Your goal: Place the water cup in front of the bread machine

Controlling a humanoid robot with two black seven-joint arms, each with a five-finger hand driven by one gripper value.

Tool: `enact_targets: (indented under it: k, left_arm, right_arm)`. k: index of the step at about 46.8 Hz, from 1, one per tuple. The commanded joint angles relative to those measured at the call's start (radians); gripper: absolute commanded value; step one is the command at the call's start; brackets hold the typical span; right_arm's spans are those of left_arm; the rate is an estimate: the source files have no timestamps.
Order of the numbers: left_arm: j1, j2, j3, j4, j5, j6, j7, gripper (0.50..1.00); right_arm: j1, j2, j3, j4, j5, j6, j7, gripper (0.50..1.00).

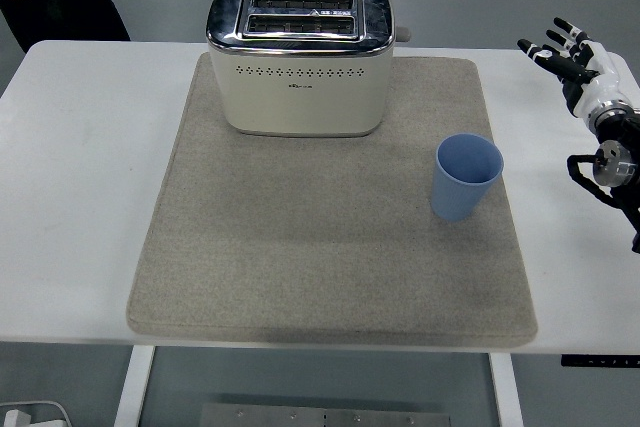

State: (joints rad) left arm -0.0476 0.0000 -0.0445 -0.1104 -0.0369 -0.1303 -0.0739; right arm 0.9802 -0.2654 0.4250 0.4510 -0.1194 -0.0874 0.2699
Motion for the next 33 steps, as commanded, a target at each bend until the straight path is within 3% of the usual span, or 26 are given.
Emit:
enact_targets:
  k: [1, 33]
  left_arm:
    - [0.000, 0.000, -0.003, 0.000, 0.000, 0.000, -0.001, 1.000]
    - [0.009, 0.000, 0.005, -0.003, -0.001, -0.002, -0.004, 1.000]
  right_arm:
    - [0.000, 0.001, 0.000, 0.000, 0.000, 0.000, 0.000, 0.911]
    - [0.002, 0.005, 0.006, 0.000, 0.000, 0.015, 0.009, 0.911]
